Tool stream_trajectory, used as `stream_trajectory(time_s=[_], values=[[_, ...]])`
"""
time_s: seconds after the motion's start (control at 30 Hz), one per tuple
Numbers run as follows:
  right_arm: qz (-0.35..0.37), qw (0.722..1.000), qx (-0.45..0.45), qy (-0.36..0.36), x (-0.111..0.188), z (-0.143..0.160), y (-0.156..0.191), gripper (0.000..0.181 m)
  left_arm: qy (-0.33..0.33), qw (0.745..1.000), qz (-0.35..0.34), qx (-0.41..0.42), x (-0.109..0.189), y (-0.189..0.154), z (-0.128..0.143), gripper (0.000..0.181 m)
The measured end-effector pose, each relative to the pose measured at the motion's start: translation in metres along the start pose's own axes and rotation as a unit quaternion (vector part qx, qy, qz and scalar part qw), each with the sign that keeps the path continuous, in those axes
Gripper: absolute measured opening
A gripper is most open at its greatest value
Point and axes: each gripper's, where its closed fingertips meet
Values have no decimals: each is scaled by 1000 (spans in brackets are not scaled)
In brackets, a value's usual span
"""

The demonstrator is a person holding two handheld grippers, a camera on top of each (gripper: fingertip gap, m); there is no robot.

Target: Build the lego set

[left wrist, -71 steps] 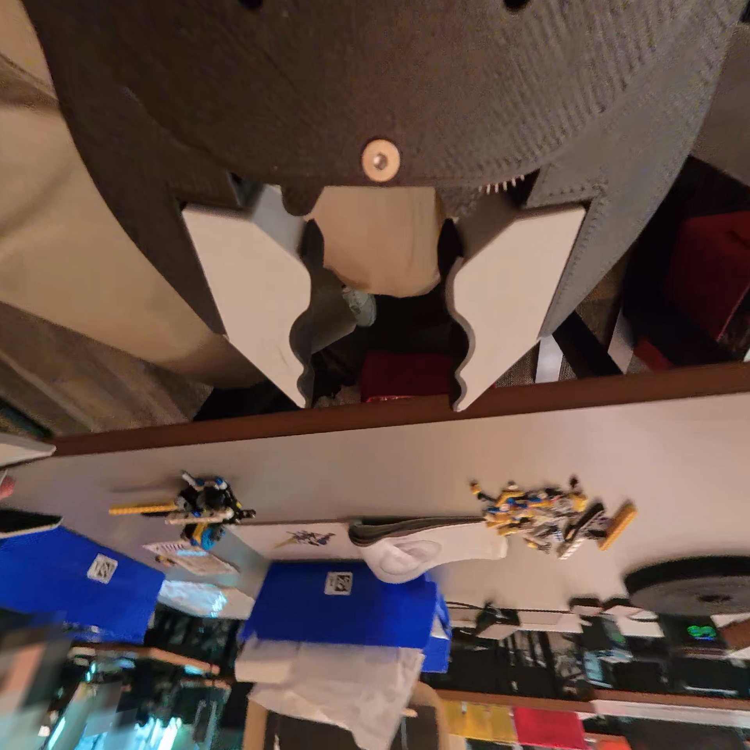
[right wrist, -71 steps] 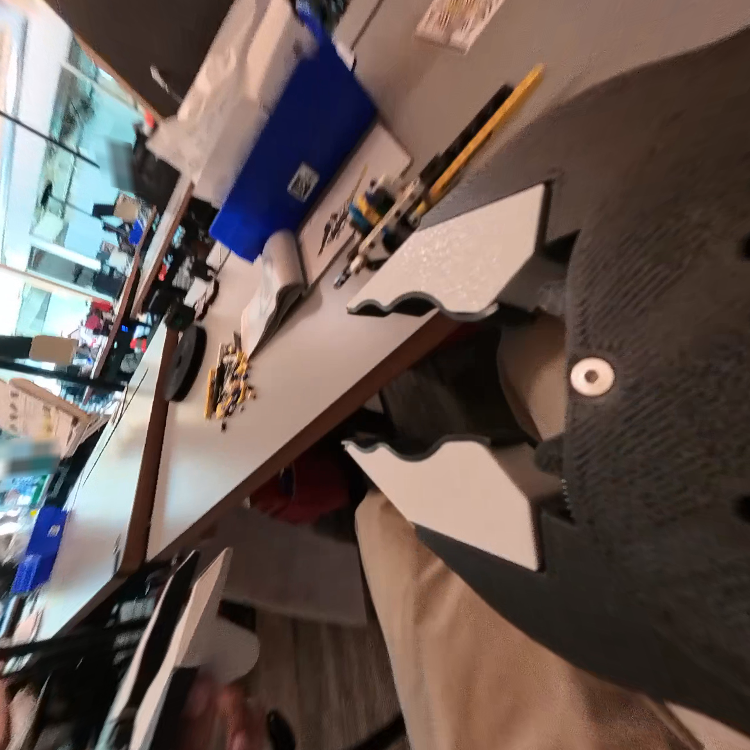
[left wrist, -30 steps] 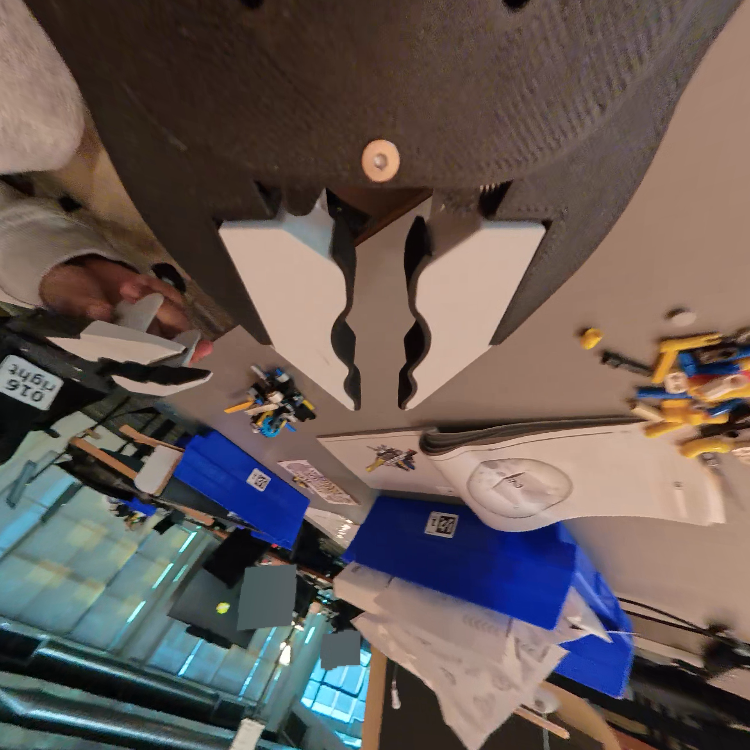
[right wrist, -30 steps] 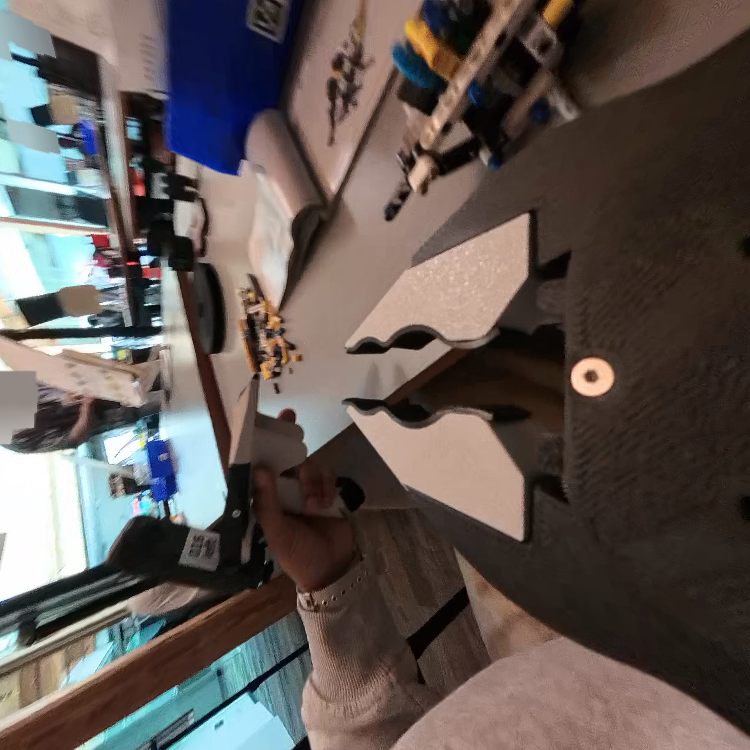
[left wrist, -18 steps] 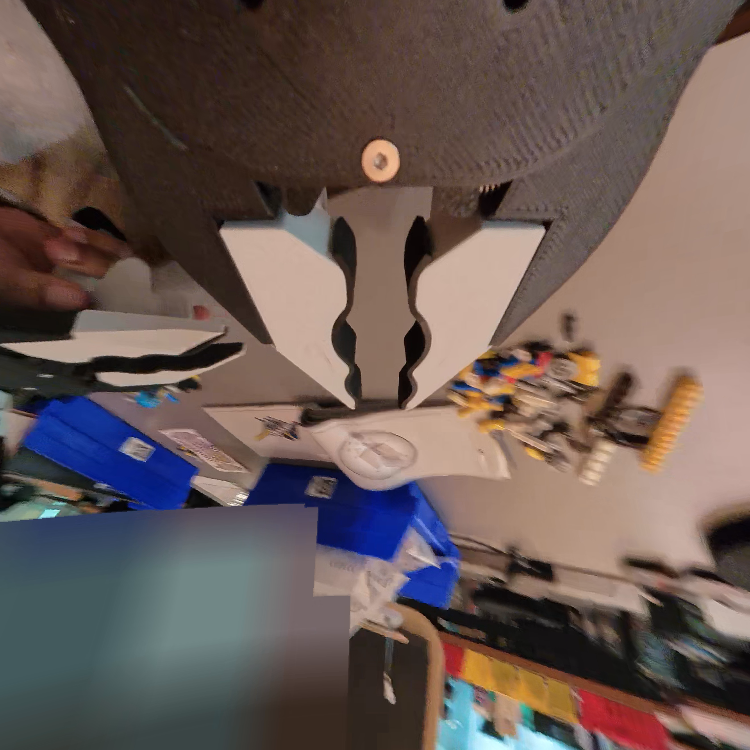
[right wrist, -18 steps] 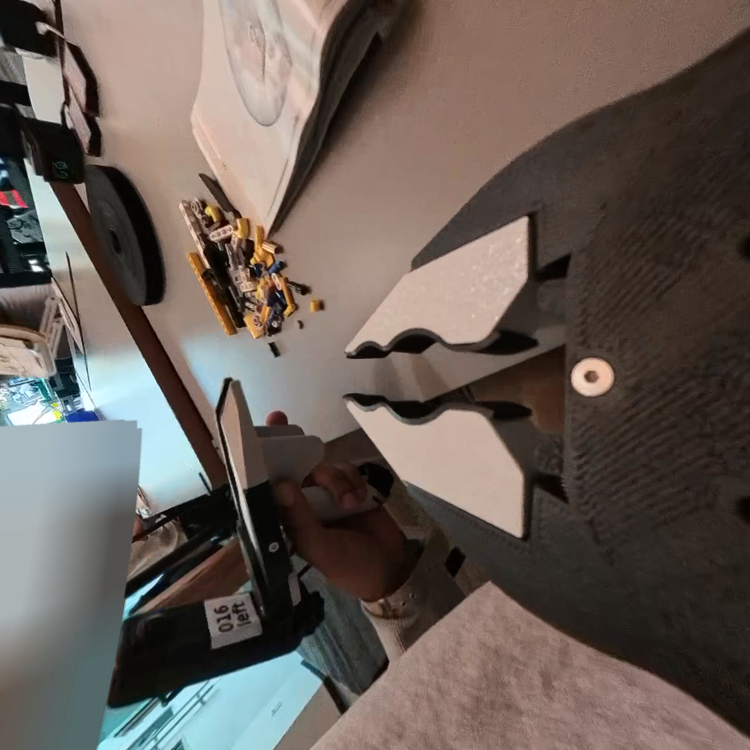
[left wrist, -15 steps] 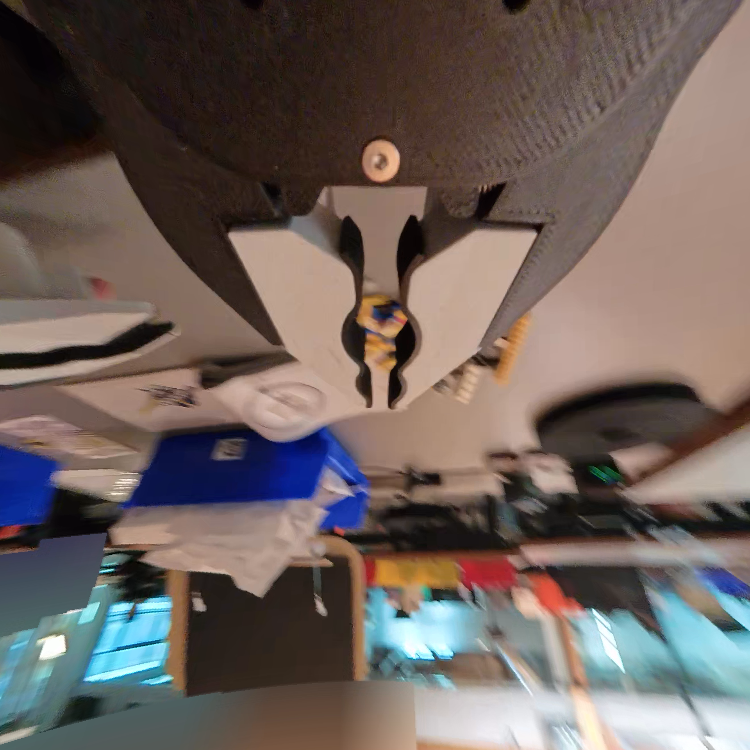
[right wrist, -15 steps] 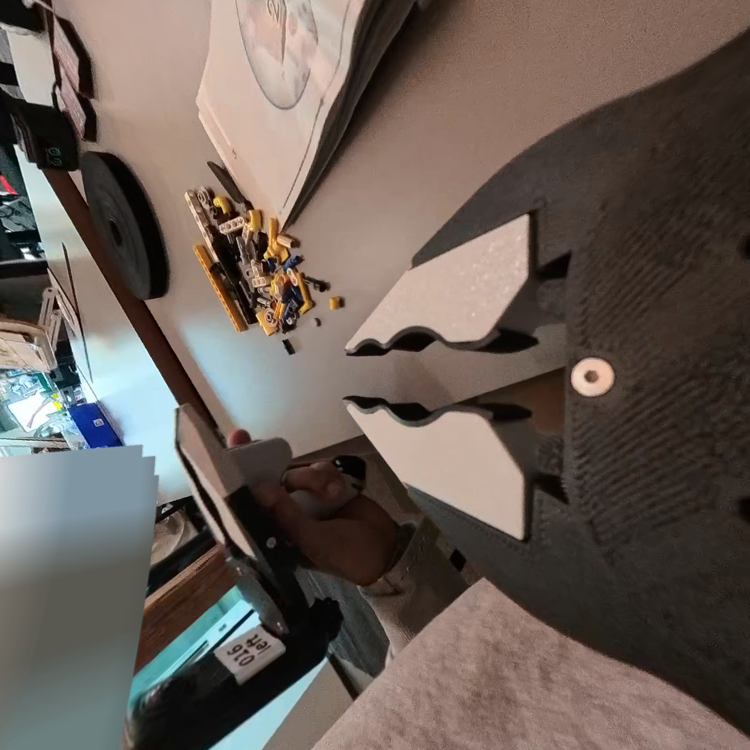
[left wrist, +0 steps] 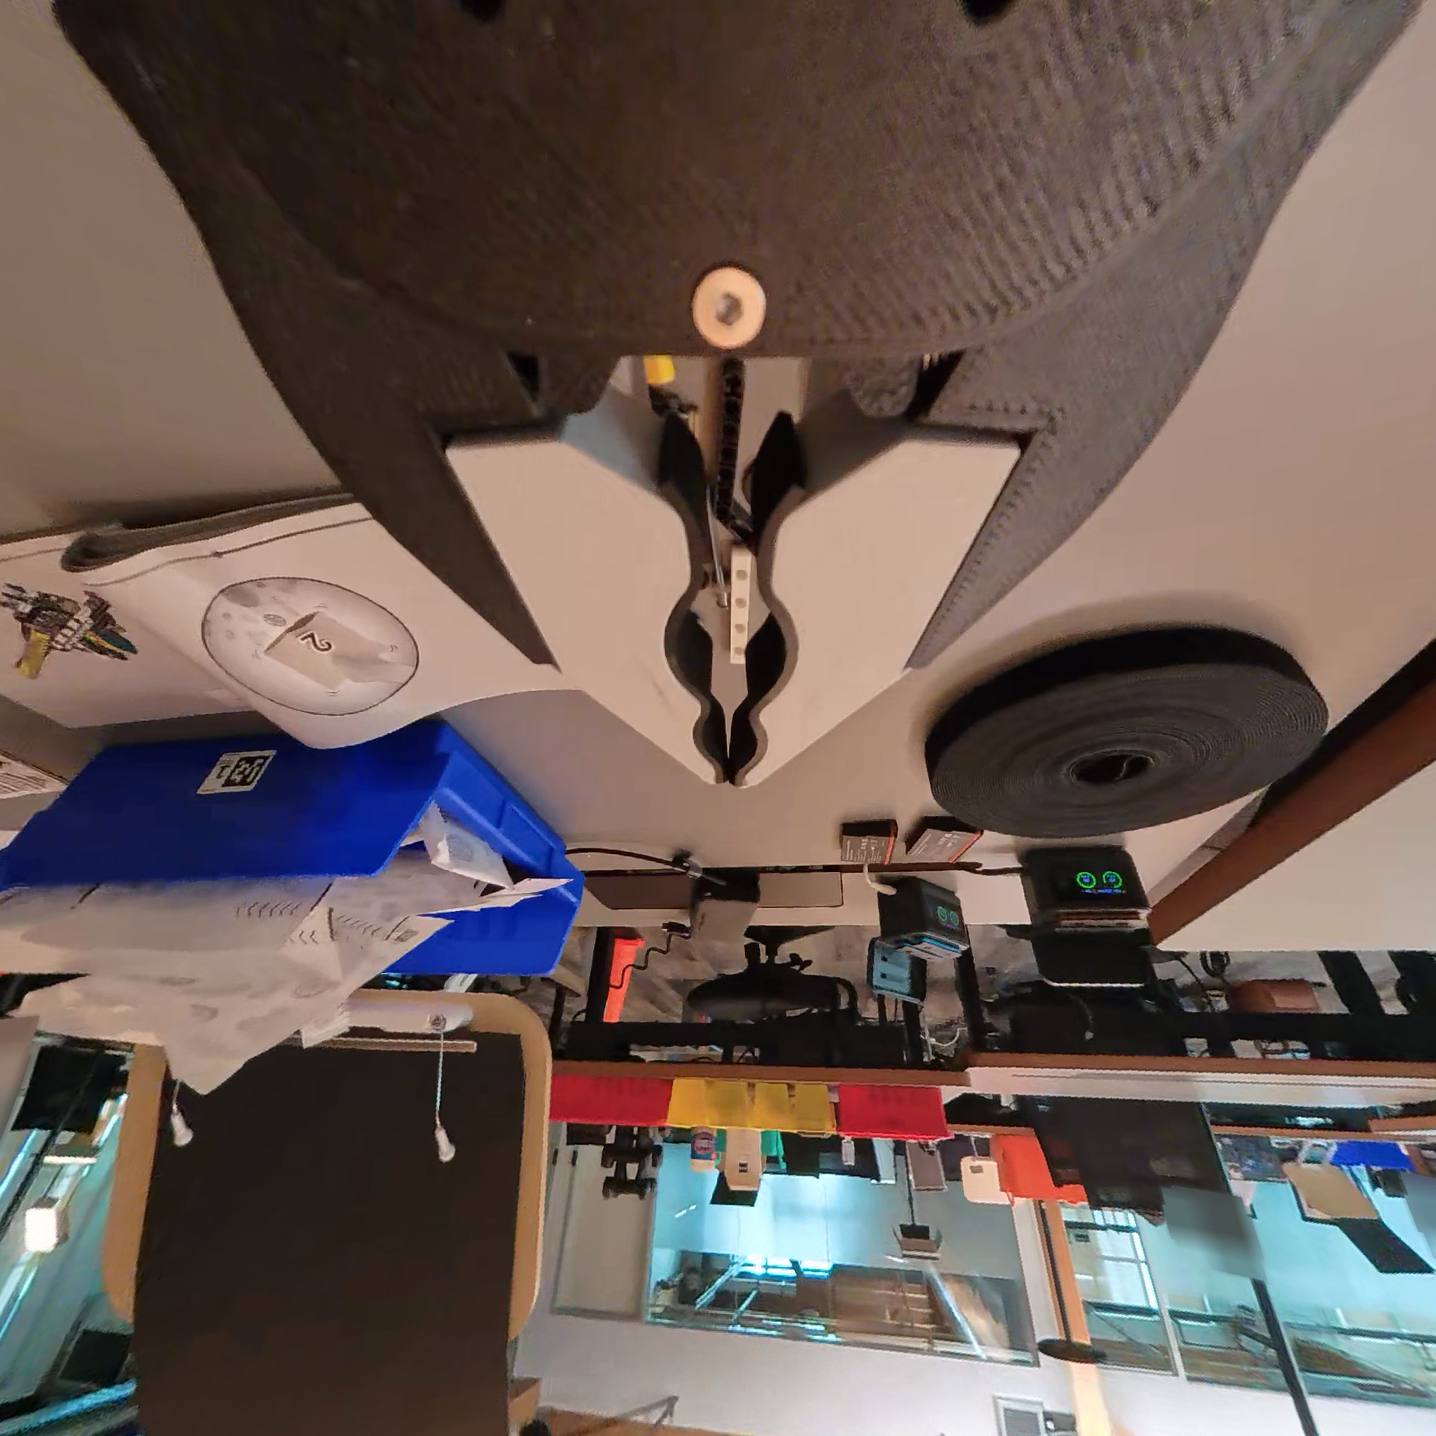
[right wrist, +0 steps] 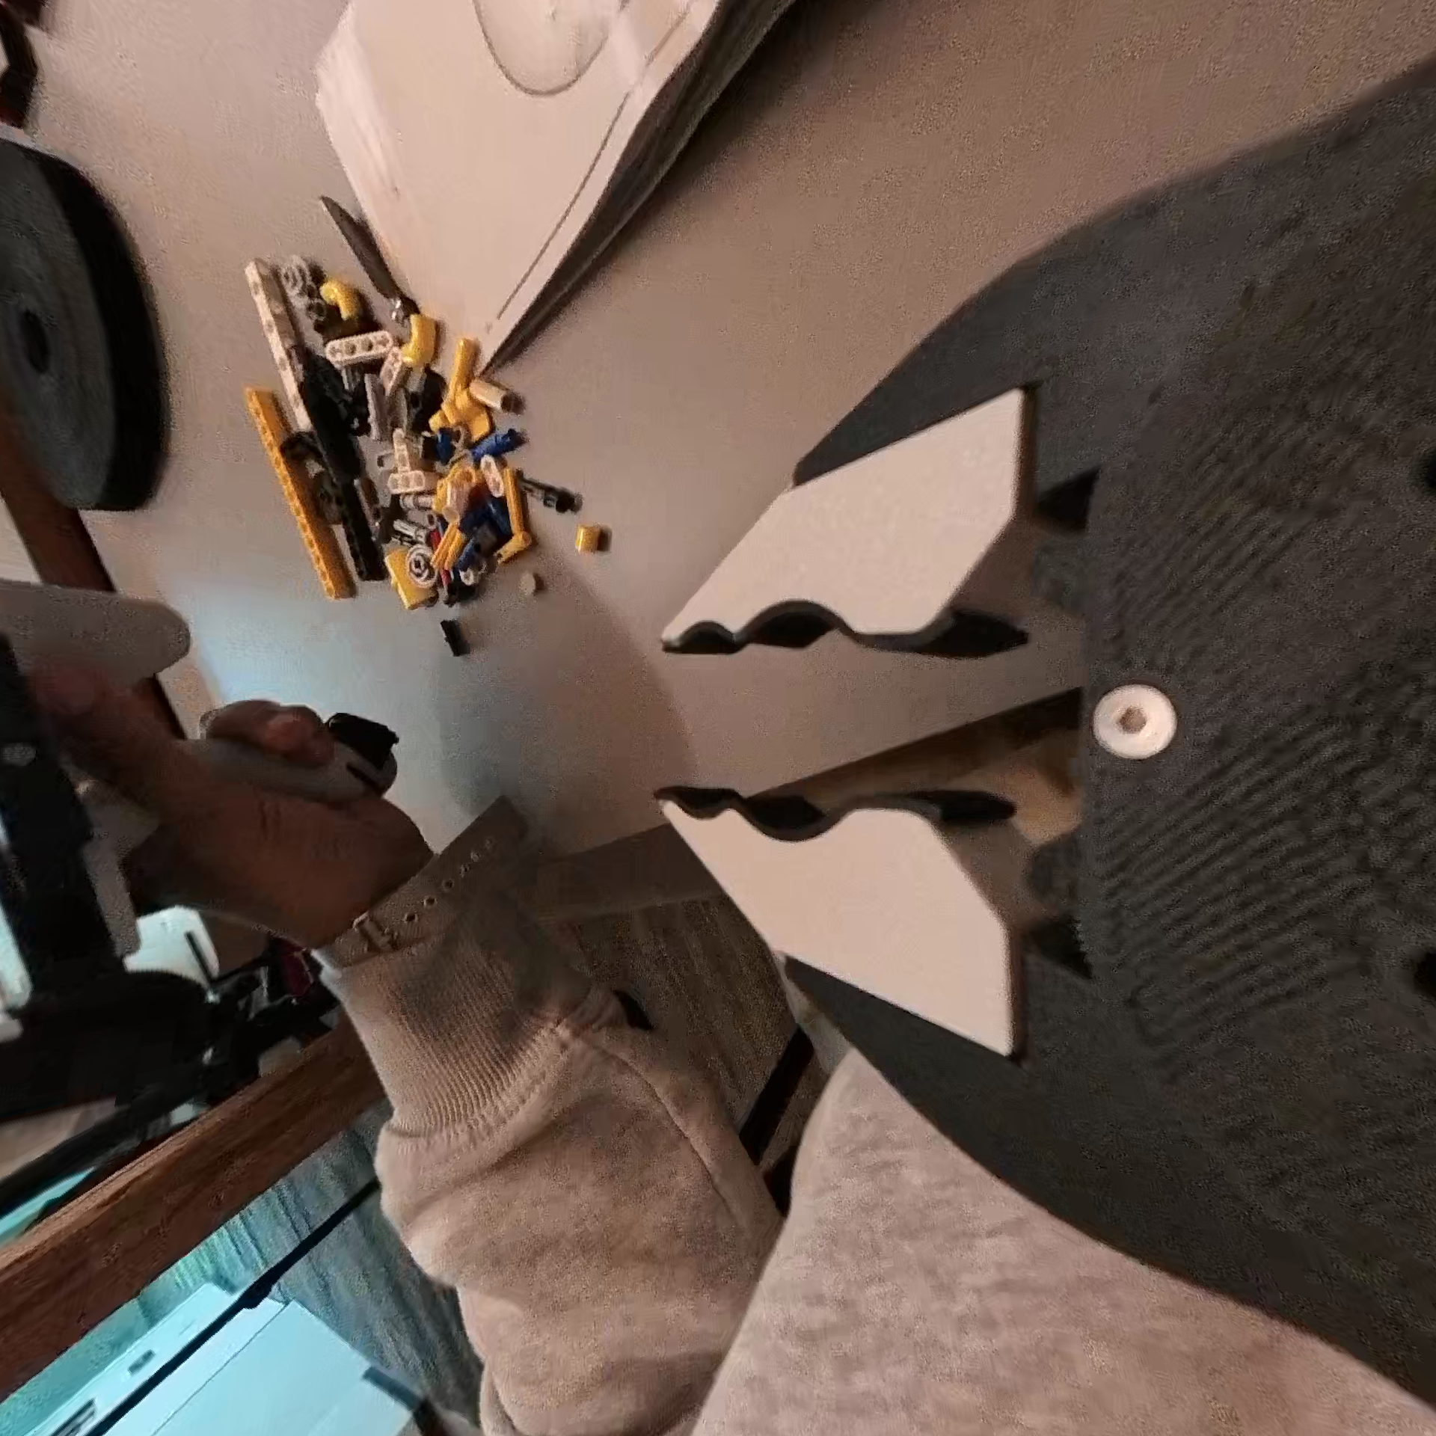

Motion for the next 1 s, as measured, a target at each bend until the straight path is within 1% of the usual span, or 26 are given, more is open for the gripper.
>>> stream_trajectory(time_s=[0.07, 0.13, 0.23, 0.3, 0.37, 0.43, 0.53, 0.6, 0.7, 0.77, 0.8, 0.83, 0.9, 0.97, 1.0], values=[[4, 1000, 14, -16, 5, -1, 10, 32, 1, 1000, 1, 4, 2, 1, 2, 0], [10, 999, 32, -17, 9, 5, 20, 32, 3, 1000, 3, 30, 7, 1, 3, 0], [32, 998, 62, -10, 17, 20, 27, 32, 15, 997, 37, 70, 10, -8, 4, 0], [46, 995, 83, -16, 24, 23, 30, 31, 31, 995, 46, 85, 11, -12, 9, 0], [61, 993, 103, -24, 32, 20, 28, 30, 60, 992, 54, 93, 12, -18, 16, 0], [86, 989, 114, -36, 42, 17, 19, 29, 88, 990, 63, 92, 18, -25, 24, 0], [110, 986, 108, -67, 55, 12, 7, 29, 106, 989, 71, 82, 27, -31, 32, 0], [110, 986, 99, -75, 57, 13, 4, 29, 108, 989, 69, 77, 25, -30, 36, 0], [113, 986, 103, -72, 53, 14, 3, 28, 118, 985, 83, 90, 18, -32, 43, 0], [131, 982, 117, -73, 49, 7, -3, 27, 120, 984, 89, 93, 15, -32, 45, 0], [142, 980, 124, -70, 46, 1, -7, 27, 114, 986, 82, 92, 12, -28, 44, 0], [151, 977, 132, -66, 42, -6, -12, 27, 103, 988, 66, 91, 7, -21, 38, 0], [153, 976, 144, -59, 30, -24, -21, 29, 71, 991, 47, 98, -7, -8, 19, 0], [139, 977, 153, -42, 11, -40, -29, 32, 45, 991, 49, 115, -27, -1, 0, 0], [132, 978, 157, -25, -1, -46, -36, 32, 43, 989, 58, 128, -37, 1, -4, 0]])
Point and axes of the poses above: each gripper's, where its closed fingertips meet, x back along the fingers, z out of its underside, y = z × x across the jaws, and after that the axes turned 4 degrees about -z, right-handed
